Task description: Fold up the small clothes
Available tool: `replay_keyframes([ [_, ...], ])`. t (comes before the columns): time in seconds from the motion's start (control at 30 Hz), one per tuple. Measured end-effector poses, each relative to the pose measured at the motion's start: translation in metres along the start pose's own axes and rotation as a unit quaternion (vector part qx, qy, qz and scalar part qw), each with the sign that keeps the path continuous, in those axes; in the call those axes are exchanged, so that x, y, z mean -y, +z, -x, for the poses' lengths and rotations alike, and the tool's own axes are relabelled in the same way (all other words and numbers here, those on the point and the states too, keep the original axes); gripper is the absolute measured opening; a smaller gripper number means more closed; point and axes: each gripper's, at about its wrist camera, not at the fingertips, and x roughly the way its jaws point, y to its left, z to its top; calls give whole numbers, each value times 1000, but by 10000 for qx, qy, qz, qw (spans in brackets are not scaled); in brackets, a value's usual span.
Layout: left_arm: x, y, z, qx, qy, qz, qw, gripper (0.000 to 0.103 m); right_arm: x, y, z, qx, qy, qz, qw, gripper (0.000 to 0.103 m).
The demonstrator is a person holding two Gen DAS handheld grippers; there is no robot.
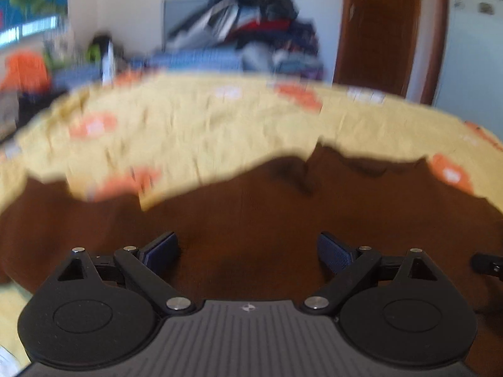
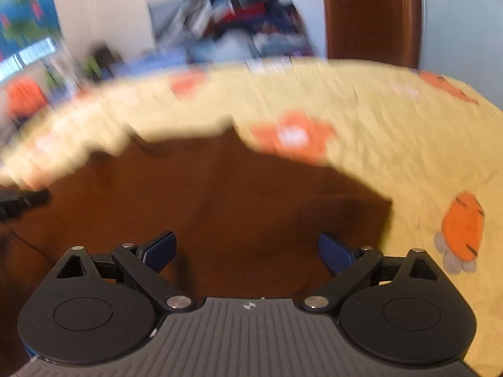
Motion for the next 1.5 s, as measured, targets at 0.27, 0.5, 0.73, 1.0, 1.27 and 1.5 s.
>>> replay_keyframes([
  [0.27, -48, -6, 54, 906, -284, 407, 9946, 97, -1, -17, 2, 279, -68, 328, 9990, 103],
  [0.5, -208, -4, 101, 1161, 710, 2400, 9612, 96, -2, -15, 2, 292, -60, 311, 9991, 103],
  [0.73, -268, -23, 108, 997, 373, 3373, 9353, 94, -3, -14, 1, 290, -57, 308, 9991, 103],
  [1.0, -254, -28, 66, 170, 631, 2922, 9541, 50, -3, -14, 1, 293, -48, 296, 9991, 103],
  [1.27, -263, 18, 84, 201, 1140, 2128, 9702, 5, -3, -14, 1, 295, -42, 285, 9991, 103],
  [1.5, -306, 93, 166, 964, 1533, 1852, 9659, 5, -2, -14, 2, 324, -14, 236, 9992, 103],
])
